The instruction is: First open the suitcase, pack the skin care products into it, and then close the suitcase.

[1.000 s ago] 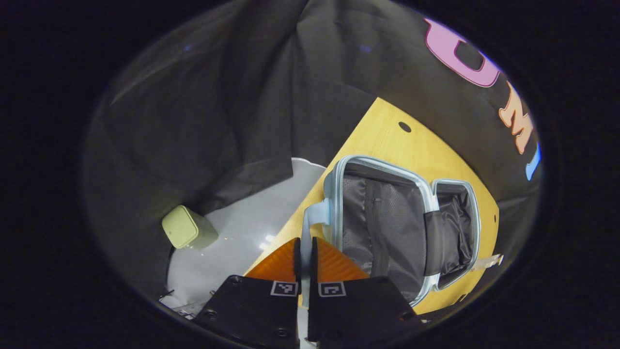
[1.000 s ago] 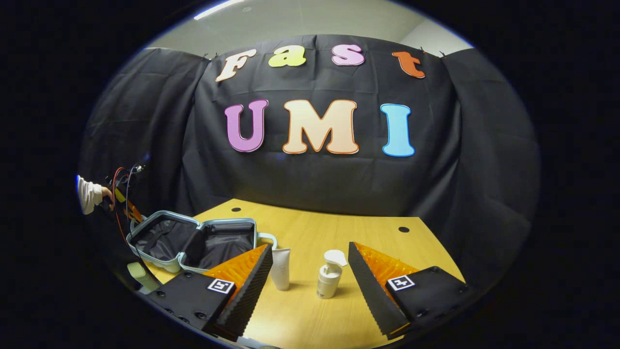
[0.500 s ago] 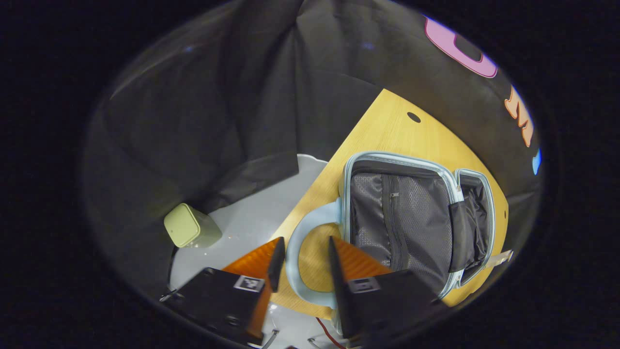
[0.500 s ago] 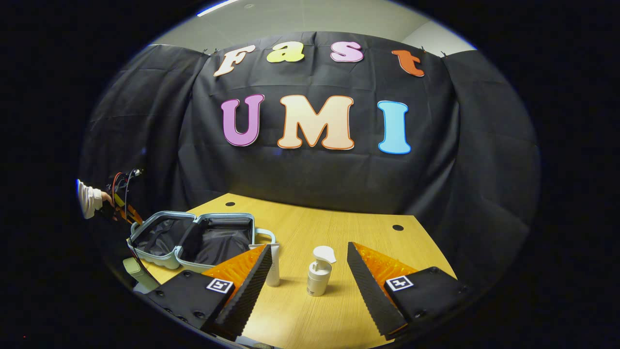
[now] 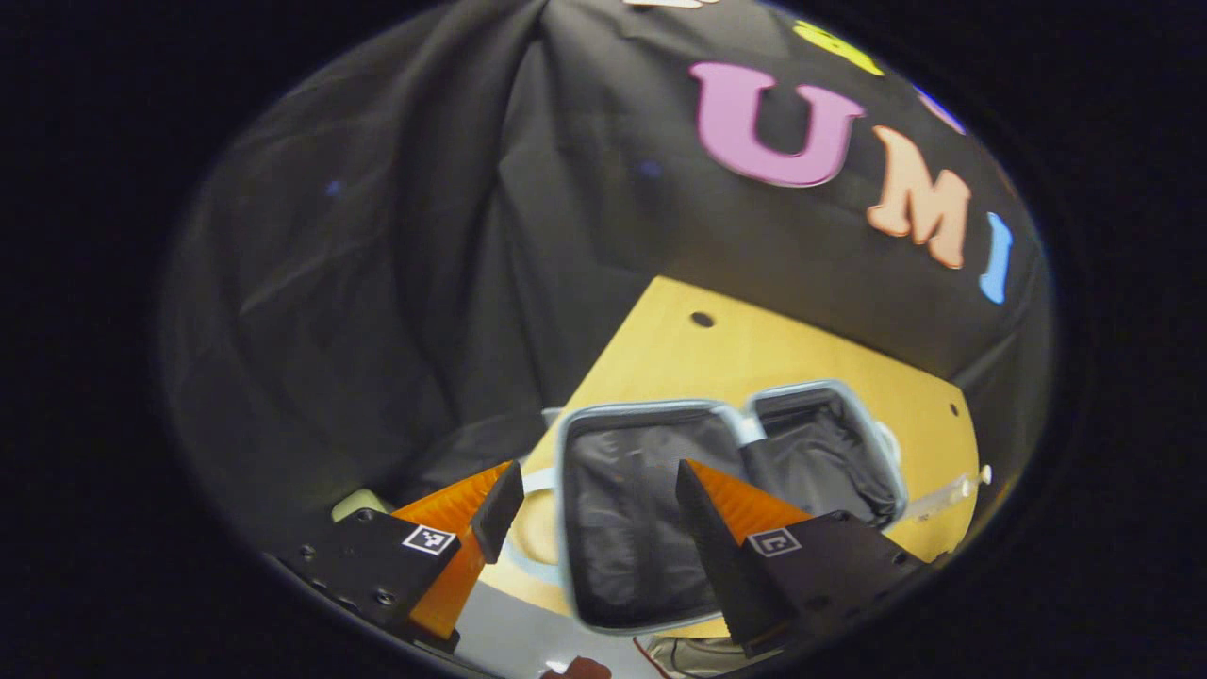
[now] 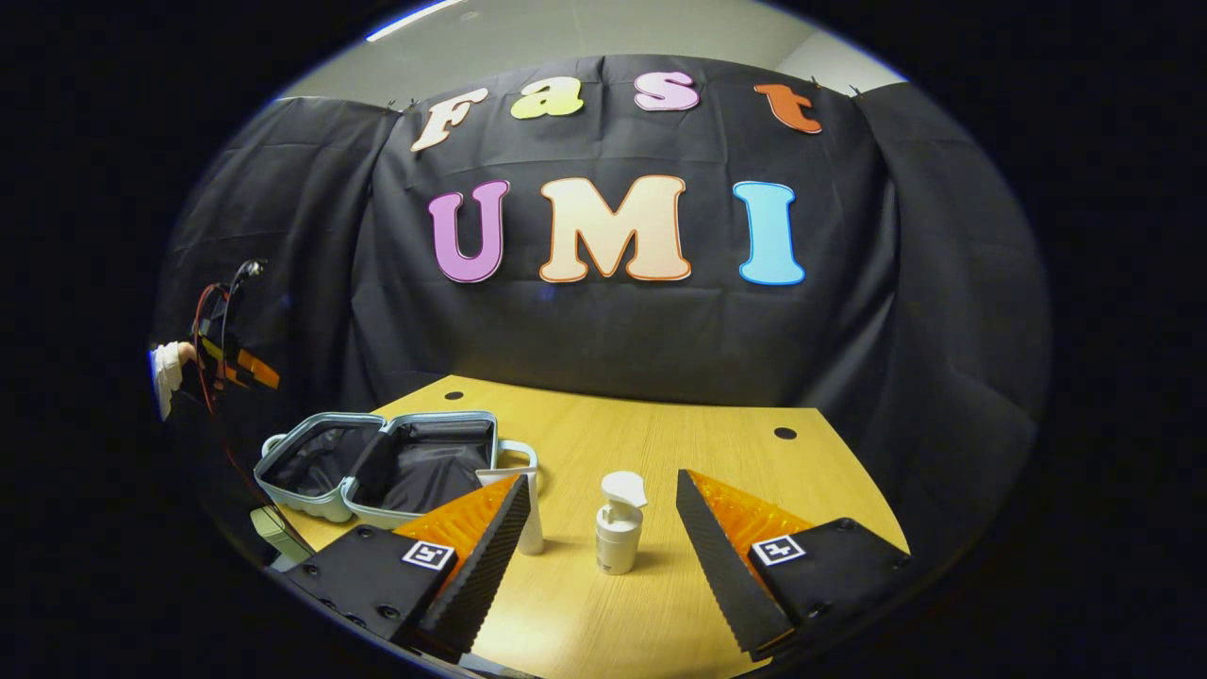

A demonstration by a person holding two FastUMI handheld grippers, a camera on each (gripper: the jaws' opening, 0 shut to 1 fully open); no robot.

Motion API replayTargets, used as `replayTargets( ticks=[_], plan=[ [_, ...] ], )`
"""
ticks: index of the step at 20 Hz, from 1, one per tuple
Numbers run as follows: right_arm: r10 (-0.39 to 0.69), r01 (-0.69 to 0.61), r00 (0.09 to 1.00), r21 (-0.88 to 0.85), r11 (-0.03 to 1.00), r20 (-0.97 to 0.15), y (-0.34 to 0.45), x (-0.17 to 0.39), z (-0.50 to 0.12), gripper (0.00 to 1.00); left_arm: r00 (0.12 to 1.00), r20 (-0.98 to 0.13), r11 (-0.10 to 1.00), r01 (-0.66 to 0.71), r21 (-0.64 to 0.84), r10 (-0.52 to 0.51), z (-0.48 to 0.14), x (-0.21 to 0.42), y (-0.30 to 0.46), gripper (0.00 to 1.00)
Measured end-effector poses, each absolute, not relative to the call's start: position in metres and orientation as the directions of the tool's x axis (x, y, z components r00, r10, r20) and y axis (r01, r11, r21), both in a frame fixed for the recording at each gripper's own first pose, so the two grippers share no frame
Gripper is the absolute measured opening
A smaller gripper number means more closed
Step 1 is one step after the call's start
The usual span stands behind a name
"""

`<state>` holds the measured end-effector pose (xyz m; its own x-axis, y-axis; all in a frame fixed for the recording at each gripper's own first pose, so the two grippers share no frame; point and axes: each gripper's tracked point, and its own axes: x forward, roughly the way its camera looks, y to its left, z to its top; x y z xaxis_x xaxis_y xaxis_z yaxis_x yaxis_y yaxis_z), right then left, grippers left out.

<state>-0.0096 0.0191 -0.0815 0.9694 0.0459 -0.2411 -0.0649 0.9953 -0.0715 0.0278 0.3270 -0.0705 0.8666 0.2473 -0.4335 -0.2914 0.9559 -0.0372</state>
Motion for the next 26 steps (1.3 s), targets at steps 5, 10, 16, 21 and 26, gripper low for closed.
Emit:
replayTargets(
  ticks=[5,10,16,21,26],
  plan=[
    [0.073,-0.091,0.961,-0.056,0.994,-0.266,0.008,-0.002,-0.1,0.98,0.956,-0.292,0.997,-0.058,-0.058,0.039,-0.042,0.035,0.174,0.96],
    [0.122,-0.152,0.945,-0.078,0.985,-0.302,0.001,0.013,-0.127,0.98,0.961,-0.222,0.986,0.157,-0.06,-0.167,-0.058,0.047,0.035,0.96],
    [0.2,-0.239,0.922,-0.08,0.968,-0.333,0.004,0.035,-0.165,0.98,0.957,-0.15,0.968,0.24,-0.078,-0.25,-0.093,0.062,-0.078,0.96],
    [0.233,-0.262,0.908,-0.035,0.965,-0.349,0.0,0.049,-0.193,0.98,0.966,-0.17,0.98,0.186,-0.076,-0.196,-0.151,0.096,-0.11,0.96],
    [0.255,-0.274,0.9,-0.006,0.962,-0.352,-0.005,0.066,-0.217,0.98,0.969,-0.212,0.991,0.121,-0.052,-0.129,-0.194,0.12,-0.119,0.96]
  ],
)
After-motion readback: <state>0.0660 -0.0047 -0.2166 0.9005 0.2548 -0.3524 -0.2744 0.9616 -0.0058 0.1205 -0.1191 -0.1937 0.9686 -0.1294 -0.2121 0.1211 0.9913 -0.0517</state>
